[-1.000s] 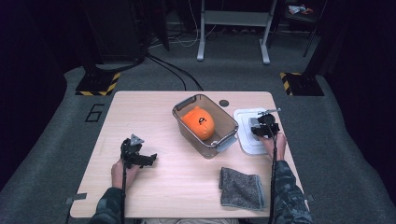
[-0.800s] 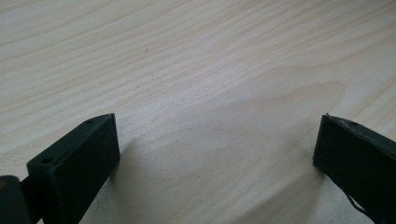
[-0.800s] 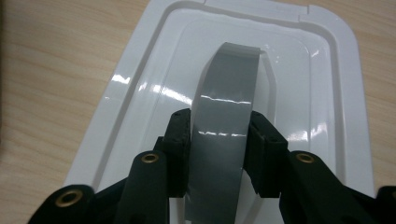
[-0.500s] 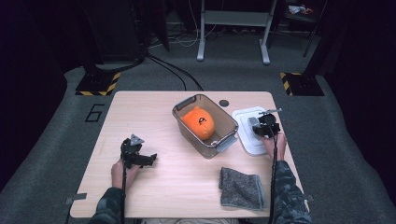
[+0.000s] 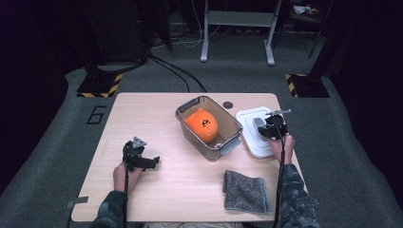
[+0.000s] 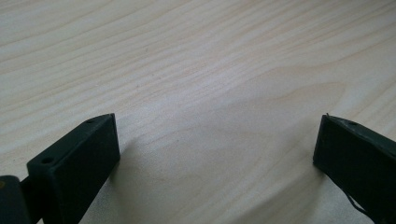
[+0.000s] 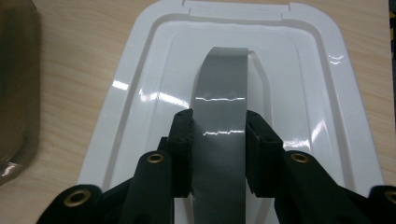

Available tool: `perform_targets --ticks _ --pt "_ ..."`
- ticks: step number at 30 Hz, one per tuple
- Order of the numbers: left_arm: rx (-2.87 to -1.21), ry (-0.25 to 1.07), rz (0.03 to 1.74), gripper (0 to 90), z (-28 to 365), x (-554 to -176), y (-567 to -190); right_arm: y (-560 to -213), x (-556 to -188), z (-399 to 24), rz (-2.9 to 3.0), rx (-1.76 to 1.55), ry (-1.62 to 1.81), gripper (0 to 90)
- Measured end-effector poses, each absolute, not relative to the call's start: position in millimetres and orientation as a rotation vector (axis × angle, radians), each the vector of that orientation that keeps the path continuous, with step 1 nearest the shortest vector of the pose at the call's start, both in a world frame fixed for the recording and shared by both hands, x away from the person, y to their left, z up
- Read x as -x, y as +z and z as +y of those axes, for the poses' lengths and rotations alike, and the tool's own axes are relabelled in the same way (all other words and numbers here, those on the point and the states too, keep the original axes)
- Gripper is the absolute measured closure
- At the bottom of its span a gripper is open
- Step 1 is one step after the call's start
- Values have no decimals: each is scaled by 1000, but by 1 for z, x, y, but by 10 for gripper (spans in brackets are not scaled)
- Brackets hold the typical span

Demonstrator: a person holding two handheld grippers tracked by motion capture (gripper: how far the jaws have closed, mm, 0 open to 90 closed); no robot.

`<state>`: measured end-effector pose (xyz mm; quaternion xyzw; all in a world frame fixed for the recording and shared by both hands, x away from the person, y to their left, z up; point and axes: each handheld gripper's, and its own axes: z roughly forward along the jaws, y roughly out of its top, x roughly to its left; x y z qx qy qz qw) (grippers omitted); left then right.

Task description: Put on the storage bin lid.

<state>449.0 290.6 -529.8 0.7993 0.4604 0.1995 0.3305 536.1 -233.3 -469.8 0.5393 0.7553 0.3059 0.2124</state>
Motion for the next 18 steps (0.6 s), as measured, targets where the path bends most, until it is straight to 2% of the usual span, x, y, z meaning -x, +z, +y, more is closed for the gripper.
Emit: perform_targets --ticks 18 --pt "-2090 522 1204 0 291 -449 -530 -444 -523 -238 2108 -1435 897 672"
